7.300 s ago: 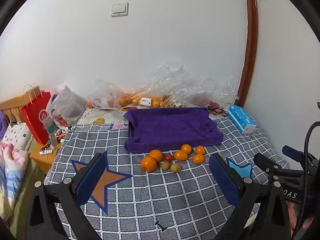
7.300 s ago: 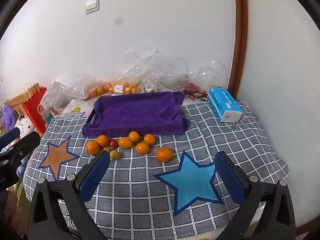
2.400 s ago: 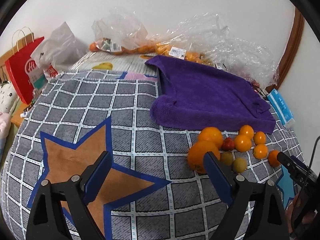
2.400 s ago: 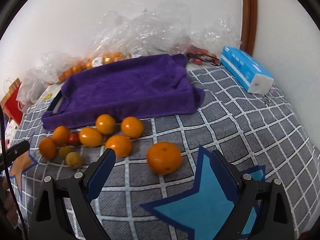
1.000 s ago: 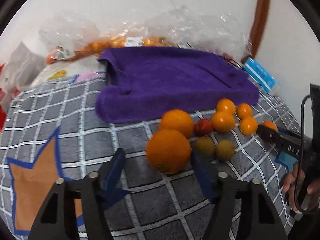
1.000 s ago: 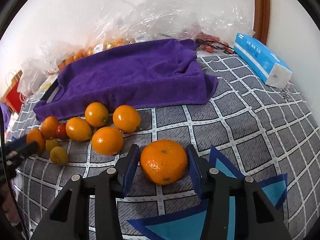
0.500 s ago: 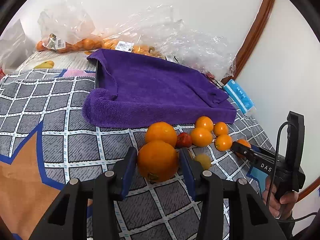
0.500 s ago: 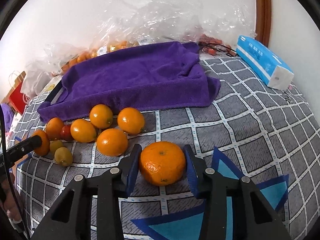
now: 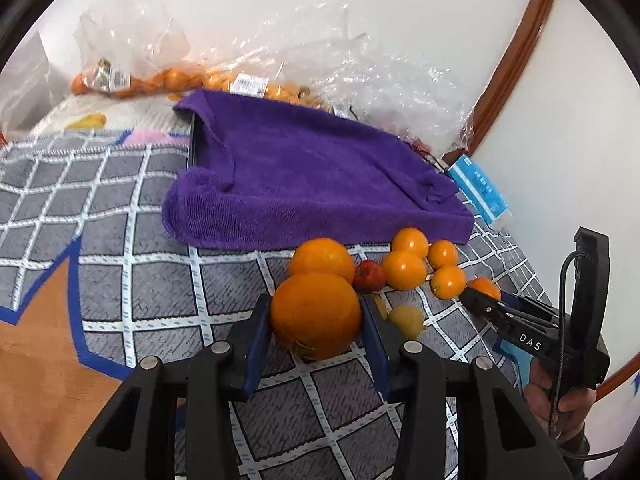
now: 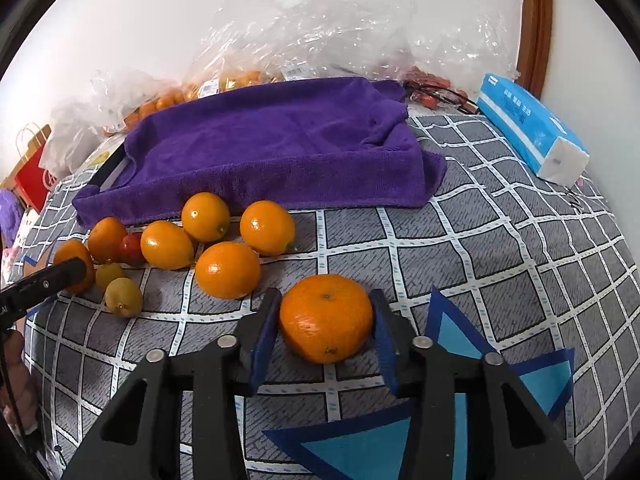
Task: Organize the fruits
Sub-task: 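Lift both held oranges and carry them over the purple towel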
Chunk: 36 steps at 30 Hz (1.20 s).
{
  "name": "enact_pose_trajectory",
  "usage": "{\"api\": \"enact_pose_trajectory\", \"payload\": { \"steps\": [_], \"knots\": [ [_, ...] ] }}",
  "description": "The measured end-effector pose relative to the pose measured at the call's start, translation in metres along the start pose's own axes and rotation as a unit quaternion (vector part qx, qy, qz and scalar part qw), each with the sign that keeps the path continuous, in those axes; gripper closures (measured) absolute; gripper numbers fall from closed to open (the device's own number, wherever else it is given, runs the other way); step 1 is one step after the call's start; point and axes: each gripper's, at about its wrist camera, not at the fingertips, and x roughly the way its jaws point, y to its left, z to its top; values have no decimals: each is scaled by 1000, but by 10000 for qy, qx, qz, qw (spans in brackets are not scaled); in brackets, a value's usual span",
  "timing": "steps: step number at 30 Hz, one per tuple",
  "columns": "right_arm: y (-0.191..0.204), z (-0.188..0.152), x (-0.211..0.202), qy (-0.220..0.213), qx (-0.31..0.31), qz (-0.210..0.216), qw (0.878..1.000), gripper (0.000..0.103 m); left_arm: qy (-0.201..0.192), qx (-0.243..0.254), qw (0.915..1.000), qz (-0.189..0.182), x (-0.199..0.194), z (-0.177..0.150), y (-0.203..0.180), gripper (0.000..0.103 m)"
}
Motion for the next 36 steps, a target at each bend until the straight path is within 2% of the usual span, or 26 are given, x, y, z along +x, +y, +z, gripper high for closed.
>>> {"api": "enact_pose_trajectory", "payload": {
  "steps": [4, 12, 18, 26, 32, 36],
  "knots": [
    [-2, 0, -4, -99, 51, -29, 9999, 61, -366, 62, 9993, 42, -14, 0, -3, 62],
    [-4, -1, -17, -381, 110, -202, 9990, 61, -734, -27, 9971, 214, -25, 3, 1, 62],
    [-3, -6, -26, -486, 129, -378, 9980, 61, -732, -7, 9971, 196, -26, 2, 1, 62],
    [3, -7, -37, -465, 187, -141, 9986, 61, -668, -38, 9969, 415, -29, -2, -1, 62],
    [6, 19, -53, -623, 260, 161, 9976, 61, -640, -103, 9975, 279, -50, 9, -14, 62],
    [15, 42, -55, -802, 135, 266, 9963, 61, -767, -42, 9964, 362, -62, 31, -27, 62]
  ]
}}
